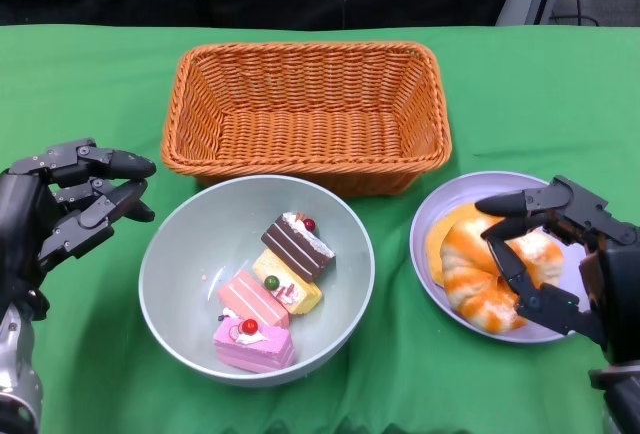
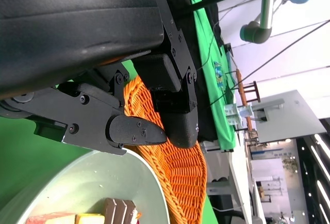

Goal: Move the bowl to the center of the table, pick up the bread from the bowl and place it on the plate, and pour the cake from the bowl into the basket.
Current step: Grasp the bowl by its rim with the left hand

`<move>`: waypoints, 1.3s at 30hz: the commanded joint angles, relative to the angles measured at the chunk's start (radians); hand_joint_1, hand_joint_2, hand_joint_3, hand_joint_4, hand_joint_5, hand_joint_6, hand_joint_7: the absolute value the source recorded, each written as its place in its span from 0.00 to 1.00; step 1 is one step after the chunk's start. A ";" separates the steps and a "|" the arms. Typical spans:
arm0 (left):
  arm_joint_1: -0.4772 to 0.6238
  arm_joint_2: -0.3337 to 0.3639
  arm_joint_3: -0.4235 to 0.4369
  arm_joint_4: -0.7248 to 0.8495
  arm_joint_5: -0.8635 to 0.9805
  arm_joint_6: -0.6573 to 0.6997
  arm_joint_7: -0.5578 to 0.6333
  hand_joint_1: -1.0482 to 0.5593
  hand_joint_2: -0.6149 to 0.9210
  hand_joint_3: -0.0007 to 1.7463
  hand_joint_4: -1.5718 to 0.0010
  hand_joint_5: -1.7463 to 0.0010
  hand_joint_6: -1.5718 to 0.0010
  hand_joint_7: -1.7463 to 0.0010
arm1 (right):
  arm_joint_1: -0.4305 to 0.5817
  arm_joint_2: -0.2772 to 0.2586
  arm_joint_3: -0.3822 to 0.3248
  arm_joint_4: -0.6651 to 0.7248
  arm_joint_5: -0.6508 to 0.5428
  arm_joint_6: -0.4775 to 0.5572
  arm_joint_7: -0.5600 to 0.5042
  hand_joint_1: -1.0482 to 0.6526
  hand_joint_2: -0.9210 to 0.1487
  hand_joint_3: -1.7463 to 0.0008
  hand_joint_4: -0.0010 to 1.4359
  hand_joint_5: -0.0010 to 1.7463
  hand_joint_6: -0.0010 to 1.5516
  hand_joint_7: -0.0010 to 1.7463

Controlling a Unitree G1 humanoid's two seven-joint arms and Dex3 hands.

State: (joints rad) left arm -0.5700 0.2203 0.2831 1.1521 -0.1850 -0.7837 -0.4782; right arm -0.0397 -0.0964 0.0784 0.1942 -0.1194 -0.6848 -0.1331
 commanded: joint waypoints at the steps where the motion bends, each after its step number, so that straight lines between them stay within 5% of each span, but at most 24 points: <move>1: 0.014 0.004 0.016 -0.028 -0.037 -0.026 -0.044 0.53 1.00 0.11 0.44 0.47 0.32 0.80 | -0.015 0.019 -0.011 0.018 0.016 -0.030 0.013 0.57 0.40 0.40 0.56 0.84 0.47 0.73; 4: 0.020 0.000 0.018 -0.046 -0.048 -0.026 -0.056 0.49 1.00 0.06 0.40 0.67 0.31 0.95 | -0.017 0.028 -0.015 0.023 0.022 -0.034 0.029 0.55 0.41 0.38 0.55 0.89 0.45 0.78; 8: 0.038 0.005 0.012 -0.082 -0.067 -0.049 -0.101 0.49 1.00 0.05 0.39 0.71 0.31 0.98 | -0.016 0.041 -0.020 0.025 0.046 -0.041 0.055 0.55 0.42 0.37 0.55 0.90 0.45 0.79; 9: 0.049 0.009 0.009 -0.107 -0.078 -0.066 -0.134 0.42 1.00 0.04 0.44 0.81 0.42 0.99 | -0.016 0.046 -0.018 0.025 0.065 -0.043 0.069 0.55 0.42 0.36 0.54 0.92 0.44 0.81; 11: 0.063 0.012 0.008 -0.136 -0.092 -0.082 -0.172 0.38 1.00 0.03 0.46 0.89 0.48 1.00 | -0.015 0.052 -0.019 0.025 0.088 -0.047 0.089 0.54 0.43 0.36 0.54 0.94 0.44 0.82; 17: 0.068 0.011 0.010 -0.146 -0.104 -0.079 -0.189 0.37 1.00 0.03 0.46 0.92 0.50 1.00 | -0.015 0.061 -0.031 0.026 0.094 -0.048 0.111 0.54 0.43 0.36 0.53 0.95 0.43 0.82; 20: 0.143 0.067 -0.013 -0.277 -0.155 -0.122 -0.342 0.35 1.00 0.05 0.59 0.99 0.62 1.00 | 0.003 0.071 -0.035 0.010 0.118 -0.029 0.124 0.56 0.44 0.33 0.50 0.98 0.40 0.86; 25: 0.175 0.098 -0.024 -0.335 -0.184 -0.147 -0.436 0.33 1.00 0.06 0.64 1.00 0.66 1.00 | 0.004 0.083 -0.042 0.016 0.113 -0.026 0.125 0.56 0.44 0.31 0.49 1.00 0.39 0.88; 35: 0.180 0.143 -0.054 -0.328 -0.138 -0.178 -0.429 0.33 1.00 0.05 0.66 1.00 0.67 1.00 | 0.004 0.093 -0.051 0.025 0.104 -0.026 0.128 0.55 0.44 0.31 0.48 1.00 0.38 0.89; 39: 0.156 0.165 -0.058 -0.235 -0.039 -0.348 -0.372 0.33 1.00 0.05 0.66 1.00 0.67 1.00 | 0.008 0.091 -0.057 0.018 0.098 -0.021 0.126 0.56 0.45 0.31 0.47 1.00 0.38 0.89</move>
State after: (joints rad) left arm -0.4019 0.3520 0.2250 0.8901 -0.2532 -1.0738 -0.8765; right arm -0.0384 -0.0023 0.0327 0.2178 -0.0219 -0.7137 -0.0058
